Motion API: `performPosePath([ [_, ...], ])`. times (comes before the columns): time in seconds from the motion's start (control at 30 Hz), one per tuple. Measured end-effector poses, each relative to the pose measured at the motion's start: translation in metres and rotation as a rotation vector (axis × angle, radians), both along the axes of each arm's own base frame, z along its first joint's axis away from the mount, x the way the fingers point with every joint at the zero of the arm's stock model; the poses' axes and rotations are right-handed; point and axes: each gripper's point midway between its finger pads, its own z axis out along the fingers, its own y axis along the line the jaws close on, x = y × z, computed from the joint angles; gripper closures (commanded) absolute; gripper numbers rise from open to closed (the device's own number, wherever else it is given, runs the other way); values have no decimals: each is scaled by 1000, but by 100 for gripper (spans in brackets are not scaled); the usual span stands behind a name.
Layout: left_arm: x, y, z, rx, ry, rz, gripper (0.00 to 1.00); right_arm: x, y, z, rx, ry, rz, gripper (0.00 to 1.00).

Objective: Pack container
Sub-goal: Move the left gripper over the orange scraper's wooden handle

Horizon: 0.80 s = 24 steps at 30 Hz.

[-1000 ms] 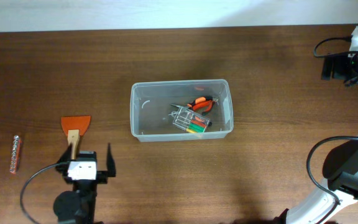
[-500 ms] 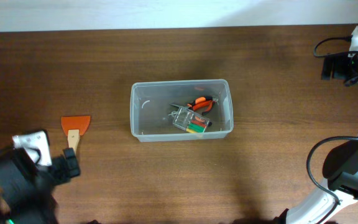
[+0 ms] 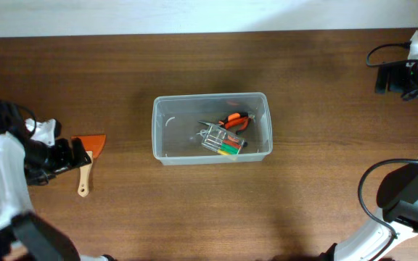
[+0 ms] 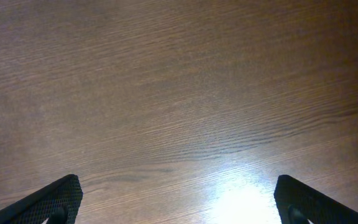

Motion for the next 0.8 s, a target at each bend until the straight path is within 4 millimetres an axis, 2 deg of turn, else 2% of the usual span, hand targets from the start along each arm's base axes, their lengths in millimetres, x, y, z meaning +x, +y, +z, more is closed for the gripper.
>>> performPosePath([
  [0.13,4,20,-15,84,34,-6,1,0,0,0,0,0,0,1],
  [0.4,18,48,-3,297,35,-44,1,0,0,0,1,0,0,1],
  [0.67,50,28,6,412,-21,-200,1,0,0,0,0,0,0,1],
  [0.8,59,24,7,428,-45,-219,1,0,0,0,0,0,0,1],
])
